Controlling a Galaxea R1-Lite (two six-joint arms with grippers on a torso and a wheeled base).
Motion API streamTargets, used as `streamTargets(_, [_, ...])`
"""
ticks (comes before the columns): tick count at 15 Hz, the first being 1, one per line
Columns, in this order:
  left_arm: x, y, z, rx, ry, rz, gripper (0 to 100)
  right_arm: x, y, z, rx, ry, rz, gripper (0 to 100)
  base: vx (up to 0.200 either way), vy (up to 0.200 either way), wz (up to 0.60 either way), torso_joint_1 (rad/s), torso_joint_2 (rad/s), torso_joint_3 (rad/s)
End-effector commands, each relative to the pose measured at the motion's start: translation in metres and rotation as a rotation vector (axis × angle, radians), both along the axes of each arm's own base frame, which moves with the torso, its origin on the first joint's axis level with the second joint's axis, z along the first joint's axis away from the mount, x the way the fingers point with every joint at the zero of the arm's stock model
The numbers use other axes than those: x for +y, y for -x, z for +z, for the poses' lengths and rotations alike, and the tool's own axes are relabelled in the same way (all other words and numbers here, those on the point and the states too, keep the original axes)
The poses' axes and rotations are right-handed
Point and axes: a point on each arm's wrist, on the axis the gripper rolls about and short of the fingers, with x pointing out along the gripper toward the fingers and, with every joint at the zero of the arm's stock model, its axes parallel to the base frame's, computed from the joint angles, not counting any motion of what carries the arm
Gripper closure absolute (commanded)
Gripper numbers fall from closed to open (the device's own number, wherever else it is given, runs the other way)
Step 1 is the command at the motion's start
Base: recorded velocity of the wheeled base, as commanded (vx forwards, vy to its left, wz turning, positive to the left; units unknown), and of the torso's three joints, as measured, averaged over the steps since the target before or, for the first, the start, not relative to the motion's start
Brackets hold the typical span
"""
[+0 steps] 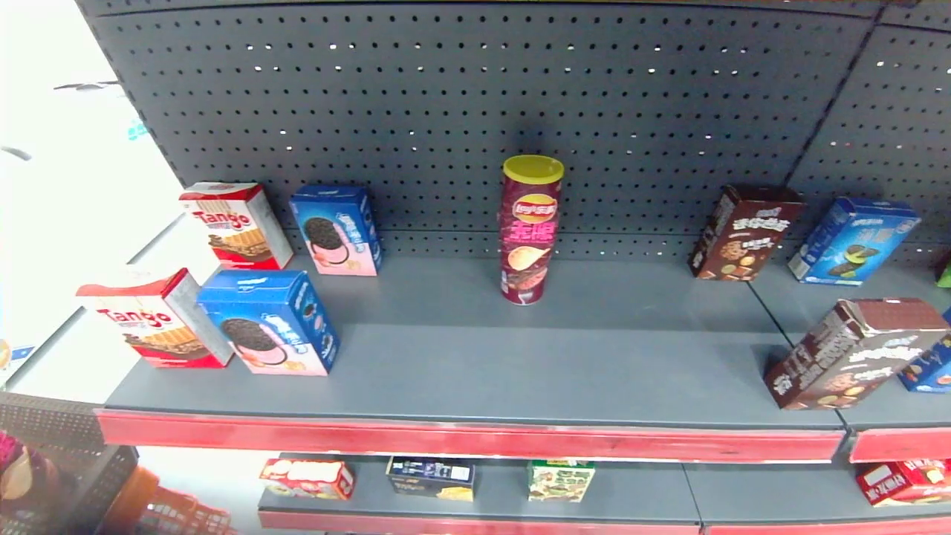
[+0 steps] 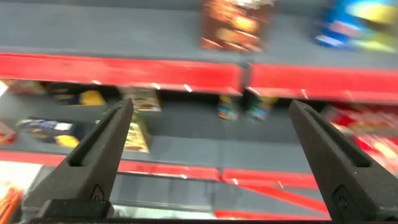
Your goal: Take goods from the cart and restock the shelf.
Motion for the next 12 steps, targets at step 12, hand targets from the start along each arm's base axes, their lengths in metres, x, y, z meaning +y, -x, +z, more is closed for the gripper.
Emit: streamTargets(12, [0.0, 0.0, 0.0, 0.0, -0.006, -0.001, 0, 0.0, 0.0, 0.0001, -0.002, -0.002, 0.0, 0, 0.0, 0.0, 0.45, 0.001, 0.0, 0.001])
